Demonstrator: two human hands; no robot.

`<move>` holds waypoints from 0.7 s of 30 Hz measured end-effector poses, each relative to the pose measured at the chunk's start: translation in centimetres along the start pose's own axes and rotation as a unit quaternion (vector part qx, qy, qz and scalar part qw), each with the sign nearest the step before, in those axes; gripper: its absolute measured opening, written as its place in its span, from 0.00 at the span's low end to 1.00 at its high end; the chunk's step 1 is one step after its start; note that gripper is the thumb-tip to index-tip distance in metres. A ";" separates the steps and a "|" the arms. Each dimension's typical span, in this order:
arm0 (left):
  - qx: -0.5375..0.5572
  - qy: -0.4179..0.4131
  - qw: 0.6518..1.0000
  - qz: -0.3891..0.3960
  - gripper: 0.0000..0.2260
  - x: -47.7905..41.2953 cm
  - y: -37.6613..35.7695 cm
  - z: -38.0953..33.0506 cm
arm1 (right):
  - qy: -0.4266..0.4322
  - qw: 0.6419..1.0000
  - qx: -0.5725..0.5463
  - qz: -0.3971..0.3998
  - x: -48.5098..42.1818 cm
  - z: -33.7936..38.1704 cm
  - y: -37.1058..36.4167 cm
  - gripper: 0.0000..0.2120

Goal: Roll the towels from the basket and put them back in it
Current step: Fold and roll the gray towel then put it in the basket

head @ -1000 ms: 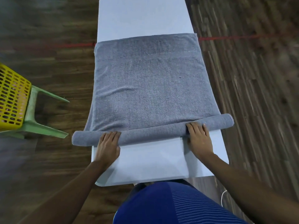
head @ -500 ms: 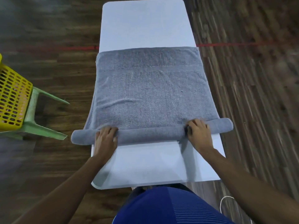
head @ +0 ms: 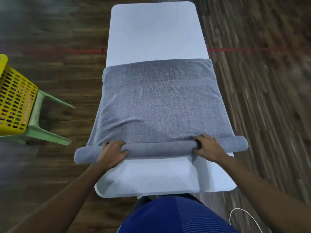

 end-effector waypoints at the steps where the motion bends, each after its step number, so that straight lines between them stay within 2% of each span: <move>1: -0.009 0.003 0.999 -0.045 0.20 0.0 0.3 0.2 | -0.003 0.998 0.010 -0.064 -0.1 0.0 0.4 0.25; 3: -0.019 0.010 0.990 -0.141 0.19 0.2 0.6 -0.1 | 0.005 0.977 0.030 -0.213 0.2 0.6 1.0 0.15; 5: -0.018 -0.019 0.984 -0.174 0.18 0.6 0.4 -1.2 | 0.043 0.959 0.044 -0.276 0.6 1.3 0.6 0.13; 8: -0.067 -0.086 0.985 -0.137 0.22 1.0 -1.0 -2.2 | 0.094 0.969 0.058 -0.222 0.4 0.9 -0.8 0.24; 10: -0.078 -0.080 0.987 -0.113 0.27 0.9 -1.5 -1.9 | 0.096 0.976 0.069 -0.183 0.2 0.5 -1.1 0.29; 13: -0.071 -0.063 0.990 -0.101 0.22 0.3 -0.7 -2.0 | 0.067 0.984 0.089 -0.139 -0.3 0.9 0.3 0.23; 15: -0.055 -0.050 0.996 -0.046 0.16 -0.4 0.1 -2.2 | 0.049 0.996 0.066 -0.040 -0.8 1.4 1.2 0.21; 17: -0.015 -0.015 0.999 0.028 0.18 -1.2 0.5 -1.5 | 0.028 0.997 0.006 0.069 -1.2 1.0 1.4 0.23; 18: 0.011 0.004 0.999 0.045 0.21 -1.6 0.6 -0.8 | 0.023 0.996 -0.013 0.085 -1.4 0.6 1.5 0.24; 19: 0.028 0.018 0.999 0.033 0.22 -1.8 0.9 -0.2 | 0.015 0.998 -0.016 0.067 -1.6 0.2 1.6 0.24; 21: 0.024 0.035 0.998 -0.054 0.22 -1.9 1.3 0.6 | 0.000 0.998 -0.009 -0.060 -1.7 -0.5 1.6 0.20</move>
Point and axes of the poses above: each hand's wrist, its own x-axis away from the middle knuckle, its own y-axis out of the back of the hand, z = x × y, the point moved 4 cm from there along -x, towards the middle knuckle, and after that the axes turned 1 degree about -y, right-handed, at the moved point
